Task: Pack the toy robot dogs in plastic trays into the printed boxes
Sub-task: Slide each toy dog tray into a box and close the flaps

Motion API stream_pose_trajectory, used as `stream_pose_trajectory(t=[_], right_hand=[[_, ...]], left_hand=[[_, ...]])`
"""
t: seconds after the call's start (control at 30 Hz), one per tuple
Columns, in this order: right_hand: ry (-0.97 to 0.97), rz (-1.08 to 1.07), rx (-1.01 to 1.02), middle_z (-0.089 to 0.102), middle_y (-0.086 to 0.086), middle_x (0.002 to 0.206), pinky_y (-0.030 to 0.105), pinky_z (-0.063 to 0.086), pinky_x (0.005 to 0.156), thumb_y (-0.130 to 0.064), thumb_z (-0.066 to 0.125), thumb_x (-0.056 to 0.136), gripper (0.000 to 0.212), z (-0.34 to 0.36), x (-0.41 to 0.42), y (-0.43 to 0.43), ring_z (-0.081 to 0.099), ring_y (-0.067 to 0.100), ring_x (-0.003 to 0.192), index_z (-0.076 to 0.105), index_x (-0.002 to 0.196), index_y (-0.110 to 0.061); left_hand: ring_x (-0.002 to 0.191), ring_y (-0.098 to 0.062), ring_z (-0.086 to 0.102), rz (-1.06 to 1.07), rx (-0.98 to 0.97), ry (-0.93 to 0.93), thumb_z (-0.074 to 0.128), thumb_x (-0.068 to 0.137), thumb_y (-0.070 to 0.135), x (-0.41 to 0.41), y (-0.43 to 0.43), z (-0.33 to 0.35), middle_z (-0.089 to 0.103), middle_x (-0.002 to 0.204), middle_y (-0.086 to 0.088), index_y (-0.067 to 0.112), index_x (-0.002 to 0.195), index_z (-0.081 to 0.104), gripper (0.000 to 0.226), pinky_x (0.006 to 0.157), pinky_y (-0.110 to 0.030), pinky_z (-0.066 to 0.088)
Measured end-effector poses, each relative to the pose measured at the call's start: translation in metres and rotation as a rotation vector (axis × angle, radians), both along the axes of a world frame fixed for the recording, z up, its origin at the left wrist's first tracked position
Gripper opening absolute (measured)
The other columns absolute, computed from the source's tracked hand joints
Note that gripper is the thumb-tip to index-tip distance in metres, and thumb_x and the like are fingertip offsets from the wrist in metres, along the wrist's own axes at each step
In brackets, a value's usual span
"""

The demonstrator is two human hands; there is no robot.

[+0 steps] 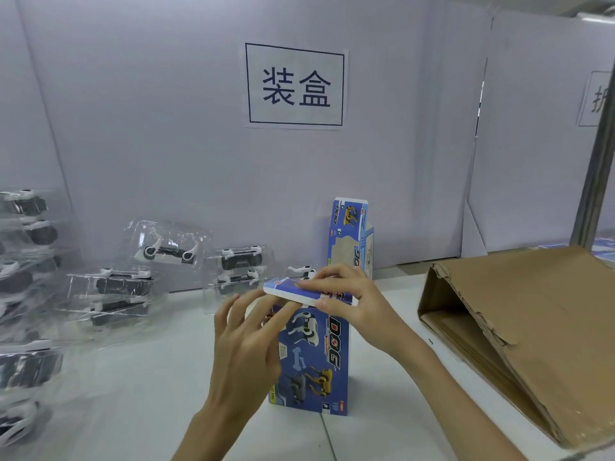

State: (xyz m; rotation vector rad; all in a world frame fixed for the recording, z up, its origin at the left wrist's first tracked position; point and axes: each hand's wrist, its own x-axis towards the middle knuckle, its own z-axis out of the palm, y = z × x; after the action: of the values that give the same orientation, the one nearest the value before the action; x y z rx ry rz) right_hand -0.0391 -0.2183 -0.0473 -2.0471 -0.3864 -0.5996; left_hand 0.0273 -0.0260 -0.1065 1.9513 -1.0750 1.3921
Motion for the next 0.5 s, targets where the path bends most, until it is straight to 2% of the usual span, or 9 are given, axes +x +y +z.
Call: stream_pose_trajectory(t=[0.1,0.2,0.27,0.37,0.5], right_hand=[[0.019,-0.001,-0.005,0.052,-0.031,0.115,0.008,0.049,0.079,-0.043,0.061,0.086,0.033,0.001,0.001,0.001,0.037,-0.009,0.122,0.06,0.099,-0.073],[0.021,-0.011,-0.006,0.053,-0.036,0.116,0.006,0.048,0.077,-0.03,0.063,0.095,0.041,0.002,0.002,0.0,0.037,-0.013,0.121,0.062,0.099,-0.071],[0.022,-0.02,-0.006,0.055,-0.041,0.116,0.005,0.047,0.077,-0.023,0.062,0.097,0.045,0.003,0.002,0.0,0.036,-0.015,0.121,0.063,0.1,-0.068],[0.032,-0.017,-0.009,0.055,-0.044,0.116,0.005,0.047,0.077,-0.023,0.062,0.097,0.048,0.003,0.001,0.002,0.035,-0.016,0.122,0.062,0.097,-0.071],[0.033,-0.054,-0.06,0.053,-0.048,0.114,0.005,0.044,0.082,-0.027,0.062,0.097,0.048,0.004,0.001,0.004,0.035,-0.015,0.121,0.06,0.092,-0.075]], left_hand=[[0.113,-0.027,0.052,0.038,-0.085,-0.014,0.051,0.087,0.008,-0.006,-0.007,-0.008,0.07,0.117,-0.009,0.013,0.112,0.077,0.037,0.096,-0.046,0.037],[0.108,-0.028,0.052,0.077,-0.143,-0.042,0.05,0.09,0.015,-0.01,-0.009,-0.008,0.064,0.119,-0.007,0.02,0.113,0.073,0.032,0.093,-0.047,0.036],[0.105,-0.025,0.053,0.075,-0.134,-0.055,0.053,0.088,0.013,-0.01,-0.007,-0.007,0.067,0.116,-0.003,0.021,0.11,0.074,0.031,0.094,-0.046,0.035],[0.104,-0.019,0.055,0.054,-0.081,-0.041,0.054,0.086,0.016,-0.009,-0.001,-0.004,0.071,0.111,0.001,0.018,0.109,0.076,0.032,0.096,-0.044,0.033],[0.1,-0.019,0.054,0.003,-0.06,0.016,0.057,0.089,0.028,-0.01,0.0,0.002,0.07,0.106,-0.001,0.018,0.107,0.077,0.029,0.089,-0.036,0.033]])
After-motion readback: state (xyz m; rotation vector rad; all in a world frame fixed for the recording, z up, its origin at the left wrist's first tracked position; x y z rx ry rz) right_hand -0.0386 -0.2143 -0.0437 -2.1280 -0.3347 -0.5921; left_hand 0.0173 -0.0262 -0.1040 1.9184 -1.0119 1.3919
